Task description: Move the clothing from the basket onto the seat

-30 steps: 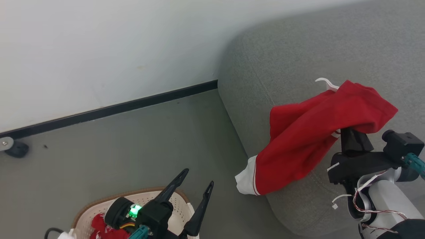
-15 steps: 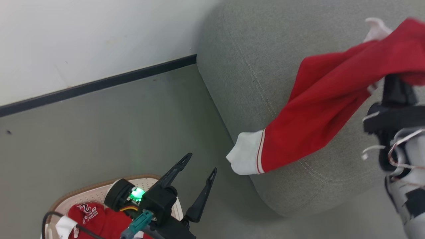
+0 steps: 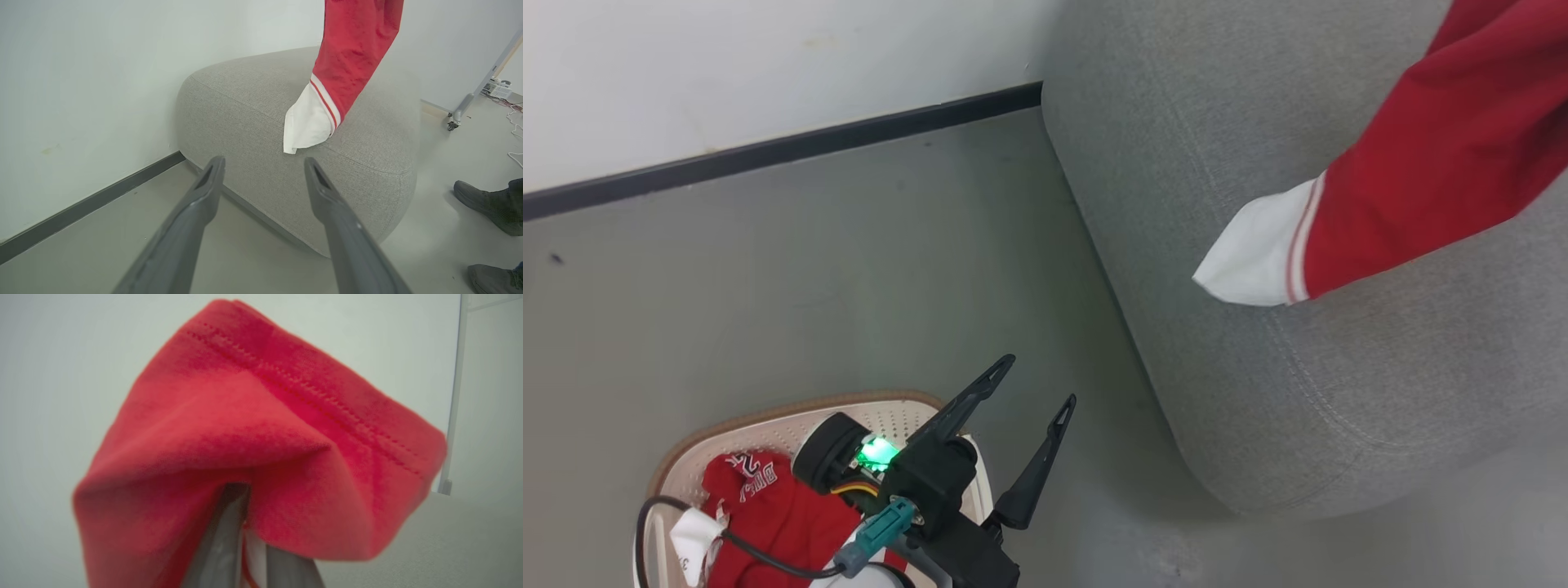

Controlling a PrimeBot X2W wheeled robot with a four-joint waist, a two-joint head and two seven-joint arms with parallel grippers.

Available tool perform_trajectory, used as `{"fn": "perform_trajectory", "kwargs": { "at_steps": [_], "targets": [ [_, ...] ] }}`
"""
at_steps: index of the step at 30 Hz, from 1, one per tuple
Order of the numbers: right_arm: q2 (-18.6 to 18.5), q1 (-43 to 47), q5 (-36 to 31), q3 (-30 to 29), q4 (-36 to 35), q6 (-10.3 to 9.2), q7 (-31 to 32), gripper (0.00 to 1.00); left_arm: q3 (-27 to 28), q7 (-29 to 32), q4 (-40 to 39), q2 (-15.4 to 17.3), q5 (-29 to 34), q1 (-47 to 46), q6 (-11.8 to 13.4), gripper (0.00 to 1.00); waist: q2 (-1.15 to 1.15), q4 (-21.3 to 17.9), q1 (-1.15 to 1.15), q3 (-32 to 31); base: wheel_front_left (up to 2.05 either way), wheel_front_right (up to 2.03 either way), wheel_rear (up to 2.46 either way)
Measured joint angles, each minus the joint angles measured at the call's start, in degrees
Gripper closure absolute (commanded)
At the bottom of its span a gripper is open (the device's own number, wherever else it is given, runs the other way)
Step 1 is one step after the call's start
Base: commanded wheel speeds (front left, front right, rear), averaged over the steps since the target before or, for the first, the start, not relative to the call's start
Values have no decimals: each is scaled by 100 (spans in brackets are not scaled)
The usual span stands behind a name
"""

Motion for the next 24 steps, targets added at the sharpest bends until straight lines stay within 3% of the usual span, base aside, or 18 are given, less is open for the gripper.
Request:
{"fn": "perform_trajectory", "kwargs": {
  "at_steps": [13, 24],
  "targets": [
    [-712, -1150, -268, -227, 491, 107, -27, 100, -14, 4, -14, -76, 131, -192, -47, 0, 0, 393, 0, 359, 0, 0, 0],
    [-613, -854, -268, -274, 1301, 210, -27, 100, 55, -2, -51, 1, 135, -210, -37, 0, 0, 502, 0, 672, 0, 0, 0]
  ]
}}
